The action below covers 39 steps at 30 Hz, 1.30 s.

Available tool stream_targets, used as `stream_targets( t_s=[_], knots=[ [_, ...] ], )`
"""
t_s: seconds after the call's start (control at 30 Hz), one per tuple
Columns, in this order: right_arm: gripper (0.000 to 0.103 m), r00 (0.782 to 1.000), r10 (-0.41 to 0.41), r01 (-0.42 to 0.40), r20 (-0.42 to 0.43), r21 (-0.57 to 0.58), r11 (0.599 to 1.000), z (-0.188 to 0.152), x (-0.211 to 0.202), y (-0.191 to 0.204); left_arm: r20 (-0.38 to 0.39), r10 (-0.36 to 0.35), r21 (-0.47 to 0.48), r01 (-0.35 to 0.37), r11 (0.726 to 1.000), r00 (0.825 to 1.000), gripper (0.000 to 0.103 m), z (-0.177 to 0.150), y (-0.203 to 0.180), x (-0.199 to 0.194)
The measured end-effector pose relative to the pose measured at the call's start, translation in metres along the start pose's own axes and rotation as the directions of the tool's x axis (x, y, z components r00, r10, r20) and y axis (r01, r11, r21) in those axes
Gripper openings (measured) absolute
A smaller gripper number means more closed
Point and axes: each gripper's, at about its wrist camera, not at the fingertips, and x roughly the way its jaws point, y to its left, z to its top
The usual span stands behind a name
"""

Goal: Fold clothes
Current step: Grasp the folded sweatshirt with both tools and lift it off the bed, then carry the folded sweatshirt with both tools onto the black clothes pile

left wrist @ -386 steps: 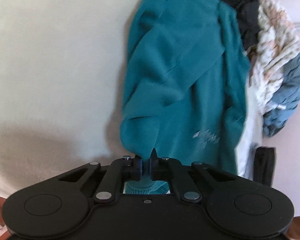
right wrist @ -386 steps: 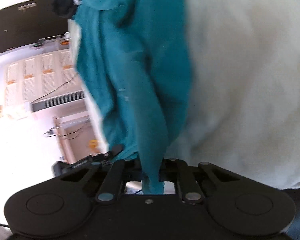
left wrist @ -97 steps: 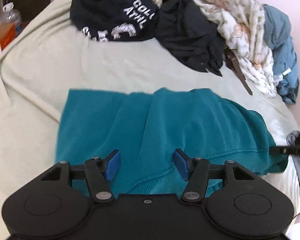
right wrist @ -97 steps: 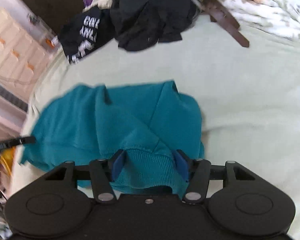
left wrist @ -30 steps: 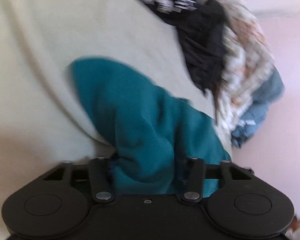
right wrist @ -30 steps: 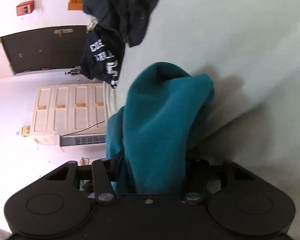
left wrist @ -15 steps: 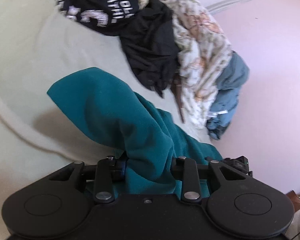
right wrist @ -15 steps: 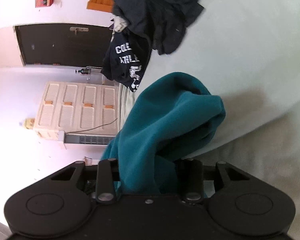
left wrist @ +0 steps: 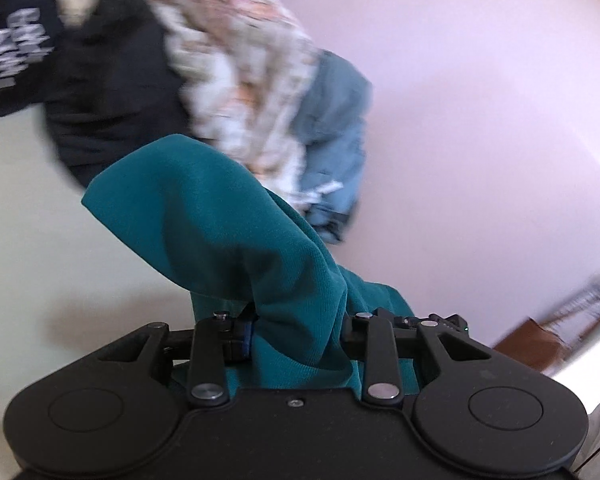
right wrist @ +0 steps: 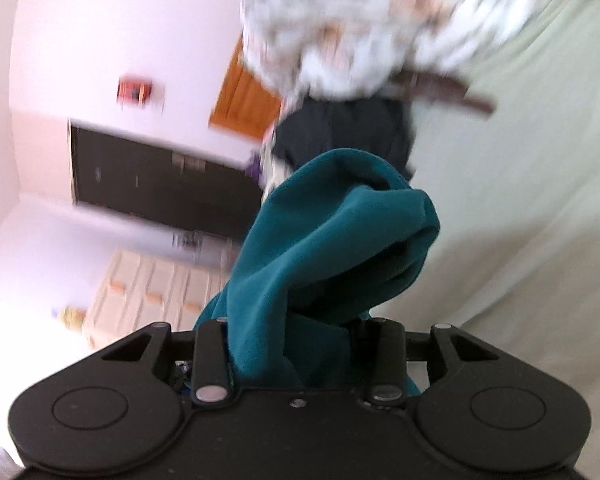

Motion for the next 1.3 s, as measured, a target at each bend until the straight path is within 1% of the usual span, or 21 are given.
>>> stream_targets(
  t_s=[0.03, 0.07, 0.13, 0.2, 0.33, 0.37, 0.43, 0.47, 0.57, 0.63, 0.7, 0.77, 0.83, 0.87, 0.93, 0.97, 1.03, 1.1, 1.2, 1.23, 1.3],
  knots=[
    [0.040, 1.000, -0.015, 0.015, 0.028, -0.012, 1.000, 0.002, -0.015, 0.004, -0.020, -0.038, 0.023, 0.039, 0.999, 0.999, 0.035, 0.007, -0.009, 0.022],
    [0.039, 0.997, -0.039, 0.041, 0.066, -0.021, 0.999, 0.005, -0.035, 0.009, -0.032, -0.074, 0.020, 0.075, 0.997, 0.997, 0.035, 0.012, -0.017, 0.043],
    [0.039, 0.987, -0.091, 0.094, 0.132, -0.013, 0.996, 0.012, -0.071, 0.013, -0.054, -0.122, 0.026, 0.124, 0.992, 0.991, 0.035, 0.016, -0.031, 0.077],
    [0.039, 0.965, -0.147, 0.153, 0.215, -0.008, 0.988, 0.020, -0.109, 0.015, -0.104, -0.159, 0.085, 0.168, 0.982, 0.982, 0.035, 0.021, -0.059, 0.125],
    [0.039, 0.902, -0.217, 0.216, 0.372, 0.045, 0.975, 0.036, -0.183, 0.008, -0.188, -0.223, 0.117, 0.247, 0.962, 0.957, 0.035, 0.023, -0.104, 0.219],
    [0.039, 0.881, -0.231, 0.232, 0.412, 0.049, 0.972, 0.040, -0.204, 0.004, -0.204, -0.240, 0.125, 0.269, 0.955, 0.949, 0.035, 0.024, -0.115, 0.242],
    [0.039, 0.849, -0.253, 0.247, 0.463, 0.073, 0.966, 0.046, -0.234, -0.005, -0.238, -0.261, 0.134, 0.298, 0.945, 0.936, 0.035, 0.023, -0.135, 0.286],
    [0.039, 0.826, -0.267, 0.252, 0.496, 0.099, 0.963, 0.049, -0.254, -0.013, -0.255, -0.270, 0.137, 0.311, 0.940, 0.928, 0.035, 0.023, -0.145, 0.308],
    [0.039, 0.774, -0.306, 0.271, 0.554, 0.148, 0.951, 0.059, -0.297, -0.033, -0.304, -0.274, 0.181, 0.338, 0.924, 0.912, 0.035, 0.018, -0.173, 0.367],
    [0.039, 0.747, -0.325, 0.281, 0.581, 0.167, 0.945, 0.064, -0.314, -0.044, -0.336, -0.273, 0.207, 0.354, 0.912, 0.901, 0.035, 0.015, -0.189, 0.401],
    [0.039, 0.712, -0.343, 0.290, 0.612, 0.188, 0.938, 0.071, -0.331, -0.057, -0.366, -0.274, 0.221, 0.369, 0.903, 0.889, 0.035, 0.010, -0.199, 0.432],
    [0.039, 0.685, -0.374, 0.333, 0.626, 0.187, 0.924, 0.080, -0.345, -0.069, -0.394, -0.267, 0.231, 0.376, 0.897, 0.879, 0.034, 0.007, -0.206, 0.469],
    [0.039, 0.668, -0.420, 0.376, 0.615, 0.208, 0.903, 0.091, -0.352, -0.081, -0.414, -0.254, 0.237, 0.373, 0.897, 0.874, 0.034, 0.006, -0.207, 0.499],
    [0.039, 0.660, -0.443, 0.399, 0.606, 0.217, 0.891, 0.094, -0.354, -0.088, -0.426, -0.237, 0.244, 0.363, 0.900, 0.873, 0.034, 0.004, -0.207, 0.516],
    [0.039, 0.650, -0.479, 0.436, 0.590, 0.227, 0.871, 0.098, -0.353, -0.096, -0.442, -0.205, 0.264, 0.345, 0.901, 0.873, 0.034, -0.002, -0.207, 0.531],
    [0.039, 0.638, -0.507, 0.468, 0.580, 0.230, 0.853, 0.101, -0.354, -0.101, -0.450, -0.175, 0.282, 0.325, 0.903, 0.875, 0.034, -0.002, -0.204, 0.545],
    [0.039, 0.615, -0.557, 0.529, 0.558, 0.233, 0.816, 0.105, -0.355, -0.109, -0.459, -0.137, 0.301, 0.299, 0.906, 0.878, 0.034, -0.001, -0.198, 0.561],
    [0.040, 0.577, -0.608, 0.608, 0.545, 0.210, 0.765, 0.110, -0.354, -0.111, -0.455, -0.086, 0.351, 0.267, 0.897, 0.886, 0.034, 0.001, -0.194, 0.571],
    [0.042, 0.546, -0.646, 0.673, 0.534, 0.179, 0.717, 0.108, -0.349, -0.101, -0.451, -0.012, 0.412, 0.219, 0.884, 0.893, 0.034, 0.007, -0.184, 0.584],
    [0.043, 0.530, -0.668, 0.709, 0.522, 0.159, 0.687, 0.109, -0.345, -0.098, -0.448, 0.022, 0.443, 0.200, 0.874, 0.894, 0.035, 0.008, -0.181, 0.588],
    [0.053, 0.489, -0.709, 0.777, 0.508, 0.116, 0.618, 0.108, -0.338, -0.090, -0.437, 0.086, 0.499, 0.162, 0.851, 0.895, 0.037, 0.009, -0.174, 0.594]
  ],
)
